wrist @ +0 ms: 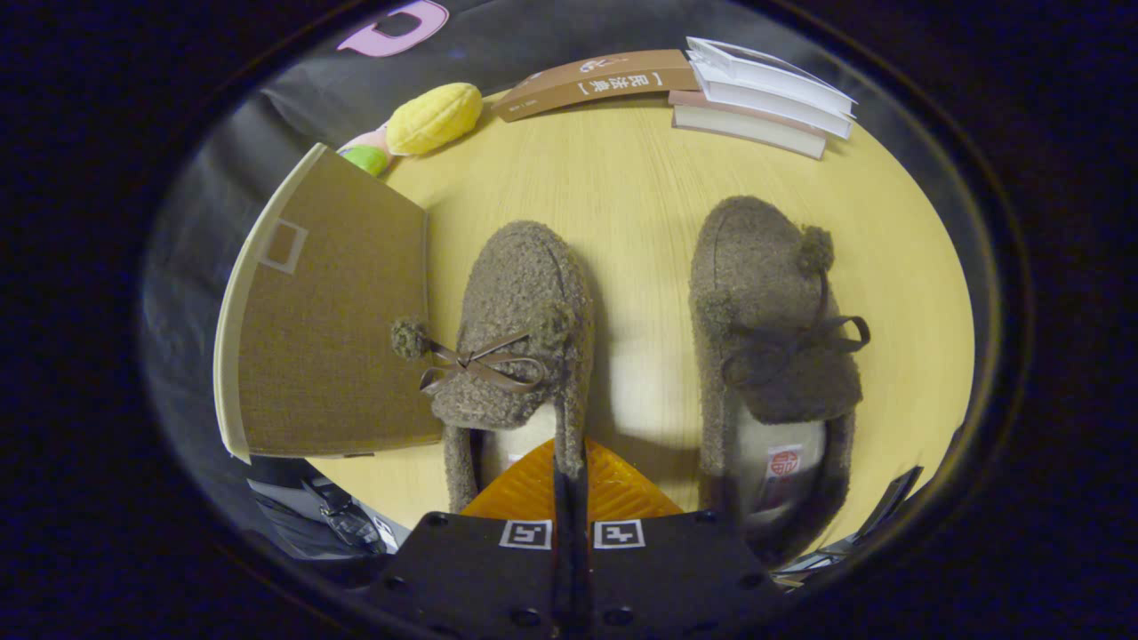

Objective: Open the storage box then place both shoes into the box .Put the left shoe in first, then the right shoe, with the right side of both shoes facing outward in a uniform manner.

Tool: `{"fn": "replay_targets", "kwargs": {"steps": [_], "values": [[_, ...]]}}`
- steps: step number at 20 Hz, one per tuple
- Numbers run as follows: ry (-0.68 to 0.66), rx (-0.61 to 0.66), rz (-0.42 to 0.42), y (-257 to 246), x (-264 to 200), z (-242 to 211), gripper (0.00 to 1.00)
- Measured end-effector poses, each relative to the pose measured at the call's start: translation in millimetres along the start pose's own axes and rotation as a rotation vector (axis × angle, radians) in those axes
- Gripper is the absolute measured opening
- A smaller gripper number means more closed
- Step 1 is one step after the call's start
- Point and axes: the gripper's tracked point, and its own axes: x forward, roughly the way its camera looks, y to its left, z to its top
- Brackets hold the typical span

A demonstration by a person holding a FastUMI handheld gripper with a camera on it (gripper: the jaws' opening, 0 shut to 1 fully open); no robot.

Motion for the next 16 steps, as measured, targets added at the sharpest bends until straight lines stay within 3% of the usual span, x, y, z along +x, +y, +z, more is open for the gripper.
{"fn": "replay_targets", "kwargs": {"steps": [6,10,16], "values": [[-0.069,-0.006,0.028,12,-22,15,0.03],[-0.093,0.064,0.106,34,-59,29,0.03],[-0.147,0.068,0.243,82,-131,69,0.03]]}}
